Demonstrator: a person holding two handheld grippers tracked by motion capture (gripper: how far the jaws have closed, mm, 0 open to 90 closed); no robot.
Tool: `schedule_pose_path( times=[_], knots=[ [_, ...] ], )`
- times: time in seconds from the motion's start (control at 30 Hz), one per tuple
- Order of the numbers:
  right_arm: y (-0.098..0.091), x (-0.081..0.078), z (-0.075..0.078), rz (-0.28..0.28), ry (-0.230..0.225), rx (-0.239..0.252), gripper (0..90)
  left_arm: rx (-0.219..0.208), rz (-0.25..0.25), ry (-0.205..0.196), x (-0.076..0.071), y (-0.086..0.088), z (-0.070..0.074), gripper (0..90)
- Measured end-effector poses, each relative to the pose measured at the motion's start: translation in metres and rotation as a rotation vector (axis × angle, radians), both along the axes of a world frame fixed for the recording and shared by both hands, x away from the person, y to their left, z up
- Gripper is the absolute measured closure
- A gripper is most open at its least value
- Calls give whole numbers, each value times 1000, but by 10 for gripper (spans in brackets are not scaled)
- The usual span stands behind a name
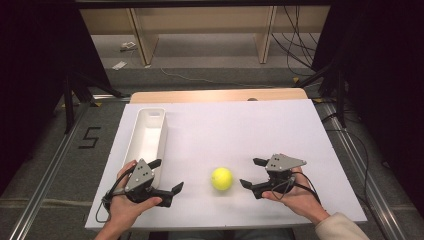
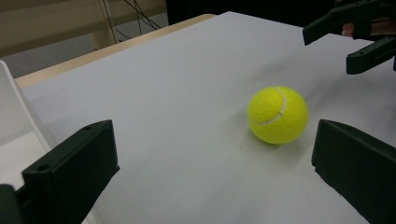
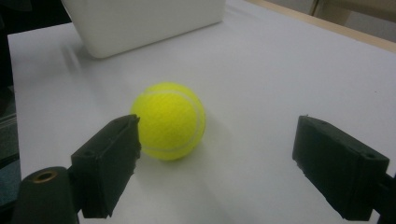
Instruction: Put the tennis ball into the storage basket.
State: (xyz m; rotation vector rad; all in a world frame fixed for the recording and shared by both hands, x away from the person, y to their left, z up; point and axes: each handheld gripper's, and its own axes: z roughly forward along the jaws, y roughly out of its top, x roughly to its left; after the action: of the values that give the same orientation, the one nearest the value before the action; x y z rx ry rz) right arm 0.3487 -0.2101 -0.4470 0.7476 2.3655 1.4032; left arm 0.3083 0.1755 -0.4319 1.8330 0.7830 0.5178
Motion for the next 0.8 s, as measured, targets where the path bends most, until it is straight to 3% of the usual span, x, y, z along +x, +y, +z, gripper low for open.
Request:
schedule_pose_path(
  times=[0.23, 0.8],
  knots=[
    [5, 3, -3, -4, 12, -2, 154, 3, -1, -6, 0, -1, 0, 0],
    [36, 11, -12, 50, 42, -22, 153, -2, -3, -23, 3, -1, 0, 0]
  ],
)
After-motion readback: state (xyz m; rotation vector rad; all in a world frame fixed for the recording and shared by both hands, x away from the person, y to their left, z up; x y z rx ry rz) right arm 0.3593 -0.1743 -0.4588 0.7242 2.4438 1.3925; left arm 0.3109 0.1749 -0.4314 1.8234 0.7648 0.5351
